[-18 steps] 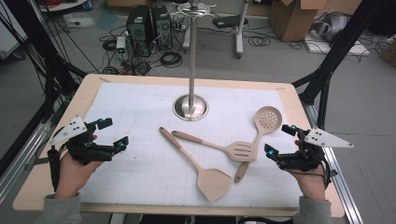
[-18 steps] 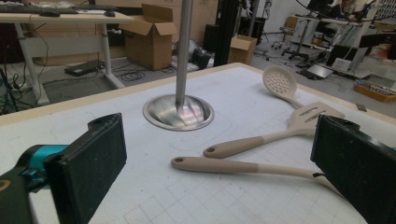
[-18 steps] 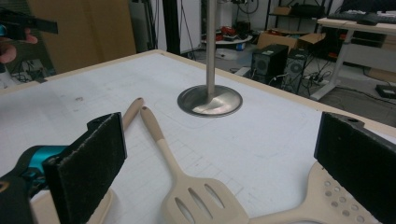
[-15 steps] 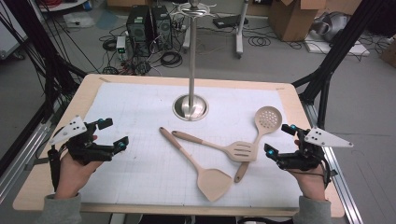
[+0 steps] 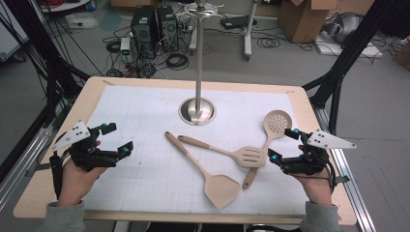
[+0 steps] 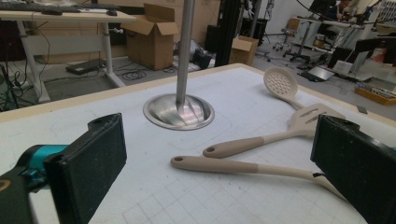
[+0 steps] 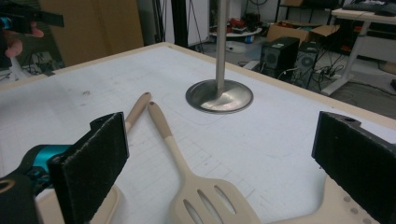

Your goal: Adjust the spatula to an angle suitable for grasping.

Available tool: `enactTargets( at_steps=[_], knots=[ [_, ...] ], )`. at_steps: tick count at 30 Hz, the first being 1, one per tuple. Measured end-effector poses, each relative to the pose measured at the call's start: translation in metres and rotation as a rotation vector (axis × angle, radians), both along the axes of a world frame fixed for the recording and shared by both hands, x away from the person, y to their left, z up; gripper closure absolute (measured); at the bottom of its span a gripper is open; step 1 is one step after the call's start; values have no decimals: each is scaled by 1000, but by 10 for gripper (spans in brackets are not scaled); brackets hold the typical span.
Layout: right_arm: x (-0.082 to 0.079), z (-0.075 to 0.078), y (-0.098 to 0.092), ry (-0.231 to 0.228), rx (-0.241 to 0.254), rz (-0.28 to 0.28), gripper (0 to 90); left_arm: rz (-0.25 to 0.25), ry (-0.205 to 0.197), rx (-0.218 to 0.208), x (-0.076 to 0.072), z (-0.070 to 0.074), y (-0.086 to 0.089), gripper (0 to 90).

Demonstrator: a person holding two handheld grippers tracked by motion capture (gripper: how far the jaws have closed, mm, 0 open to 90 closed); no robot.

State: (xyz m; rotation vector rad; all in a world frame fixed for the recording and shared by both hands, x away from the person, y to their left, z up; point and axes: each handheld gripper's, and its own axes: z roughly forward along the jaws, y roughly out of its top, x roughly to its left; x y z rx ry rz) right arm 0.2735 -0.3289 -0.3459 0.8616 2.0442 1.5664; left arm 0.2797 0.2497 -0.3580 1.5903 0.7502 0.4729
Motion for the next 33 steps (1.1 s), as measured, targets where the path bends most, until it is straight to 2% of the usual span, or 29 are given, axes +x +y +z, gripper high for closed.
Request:
enactTargets(
  at_steps=[9, 17, 18, 21, 22, 23, 24, 27, 30, 33],
  knots=[
    [-2, 1, 12, -1, -16, 14, 25, -7, 2, -10, 2, 0, 0, 39],
    [2, 1, 32, 9, -46, 59, 61, -5, 3, 2, -1, -1, -1, 39],
    [4, 0, 37, 20, -62, 80, 163, -5, 8, 4, -1, -2, 0, 39],
    [7, -1, 43, 29, -70, 100, 178, -7, 17, 7, -1, -3, 1, 39],
    [8, -3, 48, 50, -84, 106, 235, -5, 20, 8, -1, -4, 1, 39],
    [8, -3, 48, 50, -84, 106, 235, -5, 20, 8, -1, -4, 1, 39],
    [9, -4, 55, 53, -101, 110, 285, -3, 23, 11, -1, -5, 2, 39],
    [9, -5, 62, 47, -121, 106, 326, -1, 23, 10, -2, -5, 2, 39],
    [9, -9, 76, 46, -139, 94, 442, -4, 24, 9, -4, -4, 3, 39],
    [13, -15, 87, 48, -158, 101, 513, 2, 23, 5, -4, -4, 5, 39]
  ],
)
